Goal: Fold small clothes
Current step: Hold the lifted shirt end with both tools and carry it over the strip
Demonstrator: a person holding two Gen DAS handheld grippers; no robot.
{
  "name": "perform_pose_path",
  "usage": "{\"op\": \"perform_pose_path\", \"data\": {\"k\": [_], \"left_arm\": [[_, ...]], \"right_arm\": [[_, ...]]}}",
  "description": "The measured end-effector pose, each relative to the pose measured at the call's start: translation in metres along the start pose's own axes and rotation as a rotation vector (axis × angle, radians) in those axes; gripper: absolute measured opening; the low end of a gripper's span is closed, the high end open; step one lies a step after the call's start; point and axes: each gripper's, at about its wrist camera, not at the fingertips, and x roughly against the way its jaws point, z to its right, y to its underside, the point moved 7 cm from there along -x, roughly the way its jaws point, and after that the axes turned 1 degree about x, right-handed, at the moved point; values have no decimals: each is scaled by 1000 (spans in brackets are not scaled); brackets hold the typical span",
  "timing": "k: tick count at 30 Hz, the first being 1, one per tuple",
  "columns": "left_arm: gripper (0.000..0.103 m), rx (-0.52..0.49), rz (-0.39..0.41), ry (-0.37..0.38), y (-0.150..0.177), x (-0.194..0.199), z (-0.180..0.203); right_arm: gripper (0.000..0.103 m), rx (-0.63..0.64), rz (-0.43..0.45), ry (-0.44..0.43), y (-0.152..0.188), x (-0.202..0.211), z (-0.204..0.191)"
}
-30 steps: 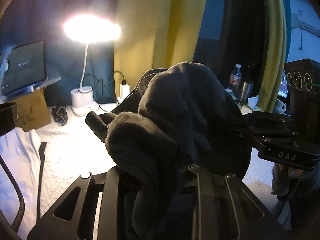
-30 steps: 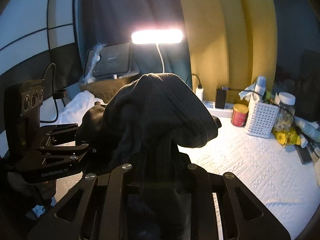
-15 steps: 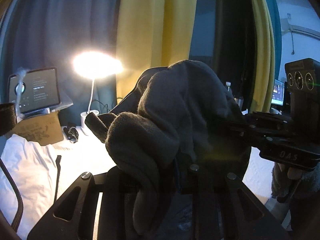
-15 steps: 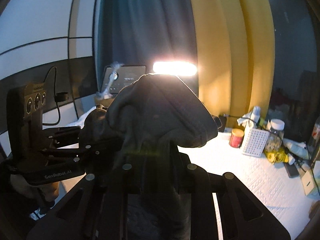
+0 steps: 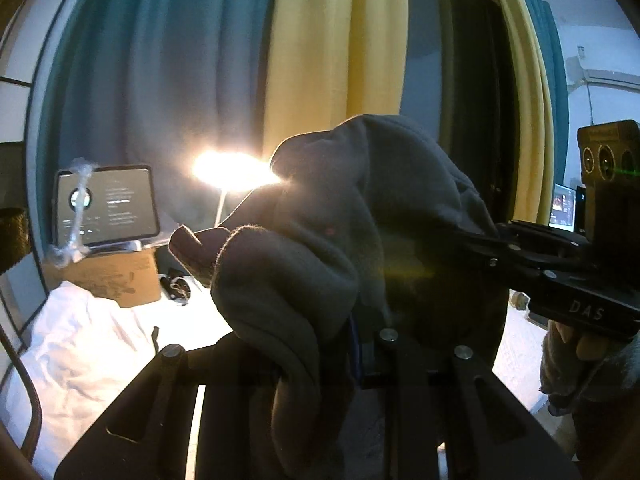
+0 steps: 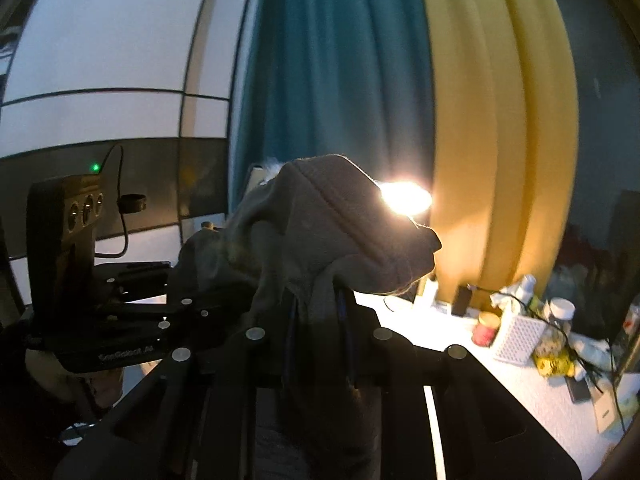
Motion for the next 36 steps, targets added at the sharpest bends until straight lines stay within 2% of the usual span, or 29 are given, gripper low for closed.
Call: {"op": "perform_pose_path", "data": {"k": [13, 21, 29, 36], "left_arm": [[23, -18, 68, -134, -17, 50, -55], [23, -16, 28, -192, -8, 59, -92], [23, -3, -33, -179, 12, 48, -103], [23, -1, -66, -146, 17, 30, -103]], "right_arm": [[20, 81, 63, -132, -35, -25, -63], [20, 91, 33, -192, -33, -47, -88], [20, 62, -31, -209, -13, -73, -95], [20, 13, -60, -180, -1, -90, -76]]}}
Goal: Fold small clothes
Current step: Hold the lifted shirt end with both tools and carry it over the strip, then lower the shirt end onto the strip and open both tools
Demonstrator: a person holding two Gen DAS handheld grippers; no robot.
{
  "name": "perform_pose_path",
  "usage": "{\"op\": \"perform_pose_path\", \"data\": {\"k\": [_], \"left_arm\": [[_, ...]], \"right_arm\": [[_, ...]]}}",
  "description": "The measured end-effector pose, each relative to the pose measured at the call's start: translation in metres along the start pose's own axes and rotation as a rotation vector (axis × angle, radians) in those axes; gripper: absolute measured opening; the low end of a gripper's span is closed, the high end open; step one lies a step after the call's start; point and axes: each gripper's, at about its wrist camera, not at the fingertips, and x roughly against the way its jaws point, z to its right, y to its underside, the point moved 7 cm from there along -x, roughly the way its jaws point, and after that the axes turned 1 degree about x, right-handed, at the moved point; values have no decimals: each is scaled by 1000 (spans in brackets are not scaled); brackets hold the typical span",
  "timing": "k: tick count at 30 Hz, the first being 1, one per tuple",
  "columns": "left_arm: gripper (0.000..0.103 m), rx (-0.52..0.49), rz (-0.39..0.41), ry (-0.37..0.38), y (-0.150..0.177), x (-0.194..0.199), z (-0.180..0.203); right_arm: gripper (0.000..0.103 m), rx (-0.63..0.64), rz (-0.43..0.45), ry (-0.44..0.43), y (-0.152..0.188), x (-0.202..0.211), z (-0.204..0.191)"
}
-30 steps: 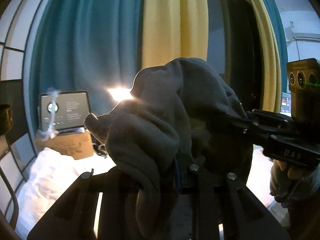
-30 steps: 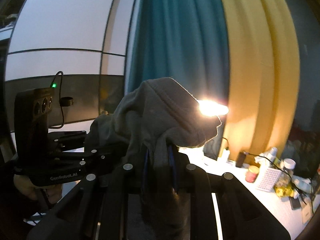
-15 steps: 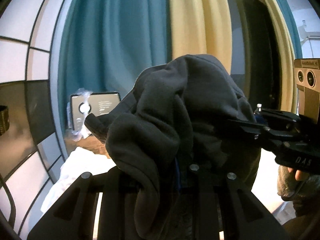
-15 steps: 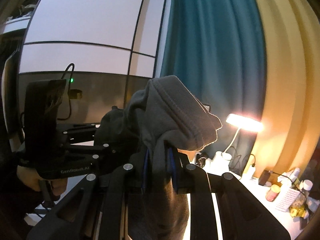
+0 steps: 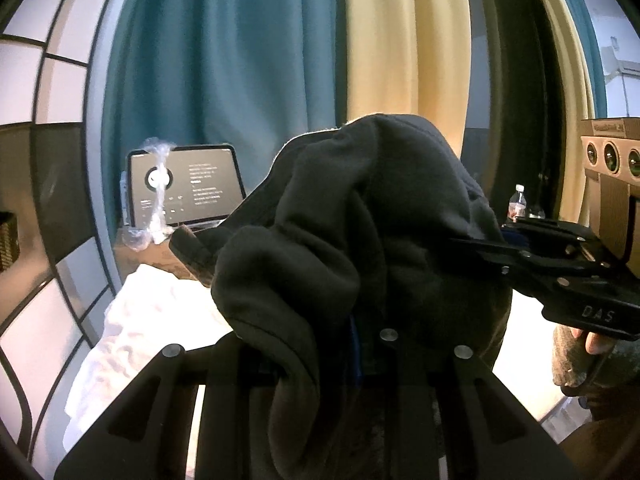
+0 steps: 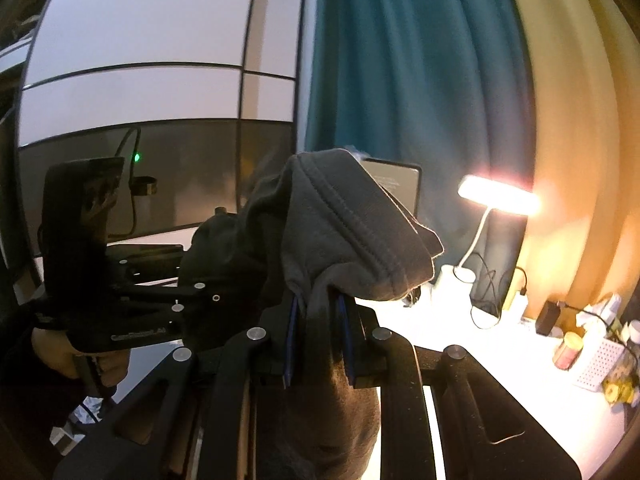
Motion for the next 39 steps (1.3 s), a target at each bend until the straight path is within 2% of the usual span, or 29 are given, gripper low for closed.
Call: {"op": "perform_pose_path", "data": {"k": [13, 20, 39], "left_arm": [[23, -21, -106, 41, 8, -62, 2], [23, 3, -167, 57, 21, -98, -3], [23, 48, -354, 44, 65, -185, -17]], "right_arm": [[20, -121, -68, 37, 31, -43, 54], [20, -161, -122, 45, 48, -70, 77], [20, -268, -272, 34, 106, -145, 137]]}}
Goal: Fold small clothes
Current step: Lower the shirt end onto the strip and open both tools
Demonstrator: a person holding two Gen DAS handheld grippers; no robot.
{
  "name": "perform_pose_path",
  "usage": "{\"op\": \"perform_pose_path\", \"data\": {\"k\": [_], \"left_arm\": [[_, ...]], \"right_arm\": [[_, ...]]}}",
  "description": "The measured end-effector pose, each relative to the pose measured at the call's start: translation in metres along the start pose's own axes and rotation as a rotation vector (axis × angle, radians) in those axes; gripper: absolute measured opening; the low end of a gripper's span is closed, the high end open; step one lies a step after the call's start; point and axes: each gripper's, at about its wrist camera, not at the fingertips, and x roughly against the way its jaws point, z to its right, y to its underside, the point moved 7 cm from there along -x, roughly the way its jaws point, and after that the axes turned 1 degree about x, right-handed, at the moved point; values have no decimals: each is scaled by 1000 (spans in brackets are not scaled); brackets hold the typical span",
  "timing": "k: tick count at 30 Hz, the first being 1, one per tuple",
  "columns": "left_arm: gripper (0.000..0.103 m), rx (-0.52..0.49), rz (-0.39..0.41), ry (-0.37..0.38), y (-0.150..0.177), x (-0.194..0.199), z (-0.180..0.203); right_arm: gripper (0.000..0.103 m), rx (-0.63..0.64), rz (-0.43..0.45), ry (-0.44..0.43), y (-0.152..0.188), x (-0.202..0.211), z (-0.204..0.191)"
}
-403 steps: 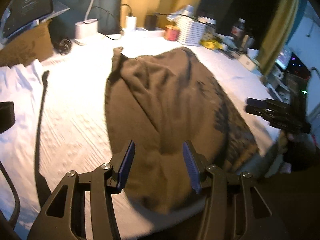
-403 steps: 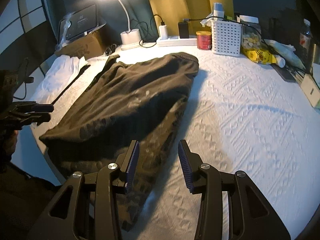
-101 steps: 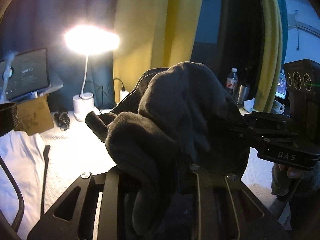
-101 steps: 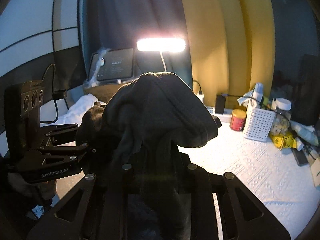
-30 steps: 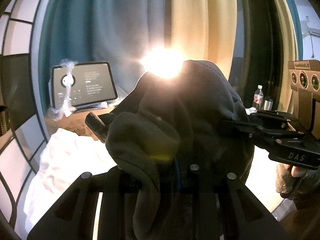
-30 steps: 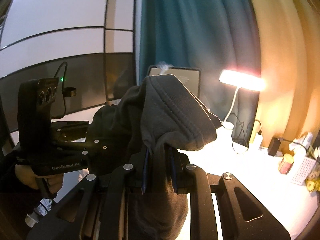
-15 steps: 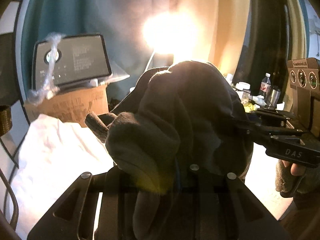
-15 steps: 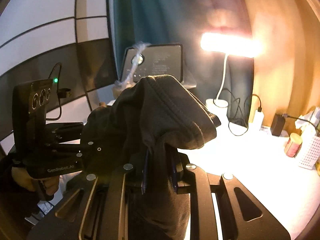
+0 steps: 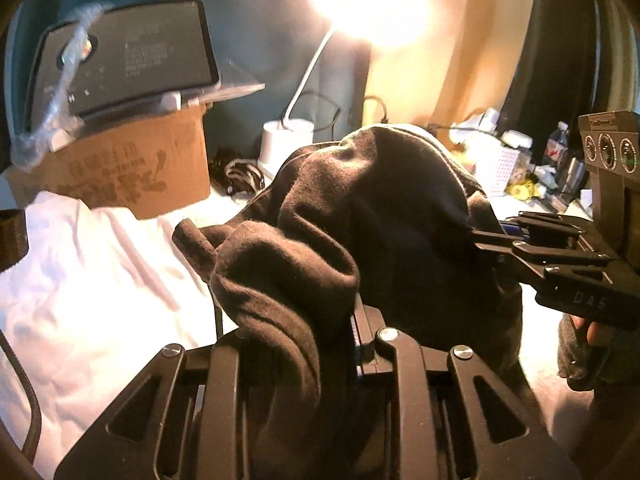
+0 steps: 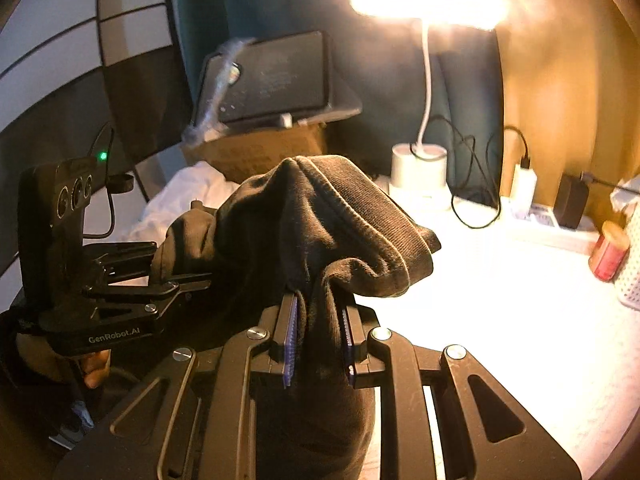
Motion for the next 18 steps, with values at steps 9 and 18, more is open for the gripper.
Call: {"op": "perform_pose_path", "data": {"k": [9, 18], "left_arm": [[23, 22, -90, -17, 9, -37, -10], [23, 79, -137, -27, 11, -52, -27]], "right_arm": [[20, -73, -73, -17, 17, -39, 30], [20, -134, -202, -42, 39, -68, 47]]}}
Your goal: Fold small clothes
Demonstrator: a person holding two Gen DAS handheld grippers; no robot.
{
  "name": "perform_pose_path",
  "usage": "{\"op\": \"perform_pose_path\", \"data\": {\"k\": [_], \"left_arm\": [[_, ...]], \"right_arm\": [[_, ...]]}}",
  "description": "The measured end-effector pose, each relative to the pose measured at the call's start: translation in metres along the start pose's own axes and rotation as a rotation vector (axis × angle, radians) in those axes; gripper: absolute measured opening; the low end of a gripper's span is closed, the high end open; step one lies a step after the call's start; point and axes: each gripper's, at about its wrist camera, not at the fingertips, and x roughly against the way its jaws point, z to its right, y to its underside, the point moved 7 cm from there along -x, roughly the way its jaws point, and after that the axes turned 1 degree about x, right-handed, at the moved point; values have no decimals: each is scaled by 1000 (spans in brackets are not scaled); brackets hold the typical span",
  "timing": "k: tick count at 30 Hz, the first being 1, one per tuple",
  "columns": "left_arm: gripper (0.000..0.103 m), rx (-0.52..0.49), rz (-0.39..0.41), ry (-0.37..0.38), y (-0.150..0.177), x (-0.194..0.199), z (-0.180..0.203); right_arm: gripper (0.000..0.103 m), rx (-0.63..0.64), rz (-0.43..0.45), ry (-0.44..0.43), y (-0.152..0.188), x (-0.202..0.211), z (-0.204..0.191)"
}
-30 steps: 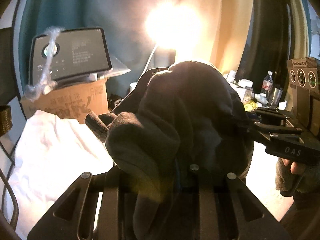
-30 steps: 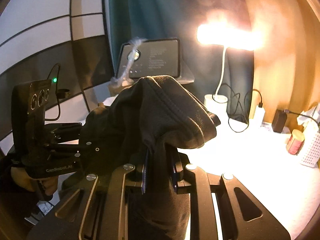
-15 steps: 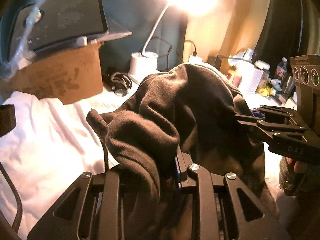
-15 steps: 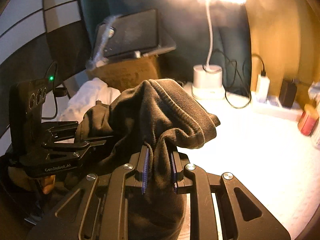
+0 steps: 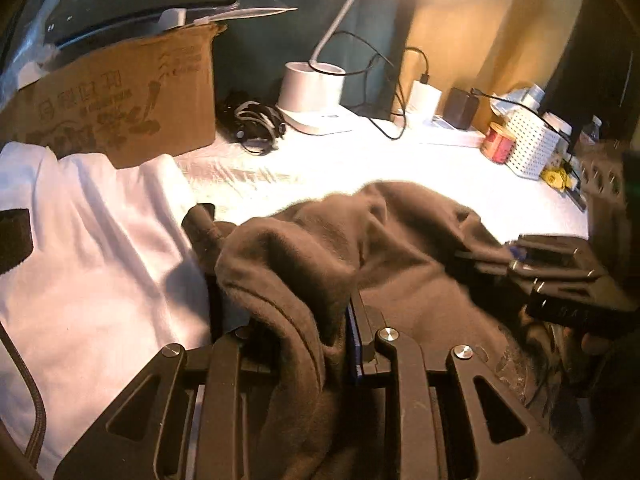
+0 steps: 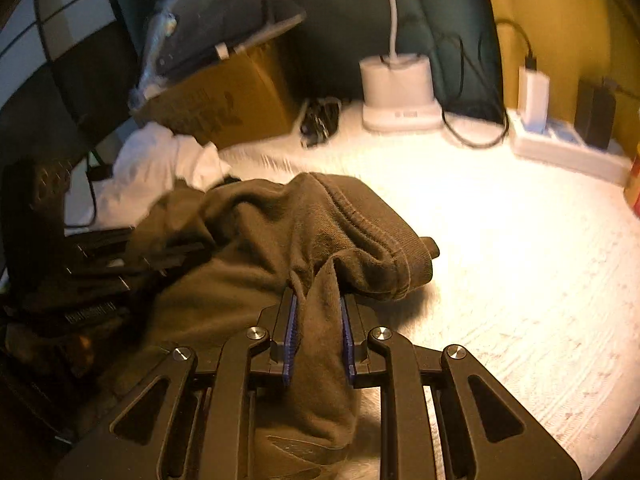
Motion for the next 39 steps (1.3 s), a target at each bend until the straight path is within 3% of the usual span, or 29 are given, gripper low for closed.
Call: {"op": "perform_pose_path", "data": {"k": [3, 5, 7, 14, 24, 30, 39], "left_arm": [[23, 8, -9, 6, -5, -2, -6], [23, -13, -14, -9, -10, -5, -8], [24, -27, -22, -14, -13, -7, -10], [27, -20, -41, -24, -23, -14, -20], [28, 67, 19, -100, -40, -2, -50], [28, 56, 35, -132, -37, 15, -52], [28, 19, 38, -74, -14, 45, -27]], "right_arm": [[25, -4, -10, -9, -3, -3, 4], [42, -14, -12, 3, -5, -5, 10], [45, -31, -5, 1, -9, -6, 15], [45, -78, 34, 15, -25, -8, 37], [45, -116, 70, 196, -26, 8, 71], [45, -72, 71, 236, -18, 19, 63], [45, -30, 61, 216, 5, 39, 31]]}}
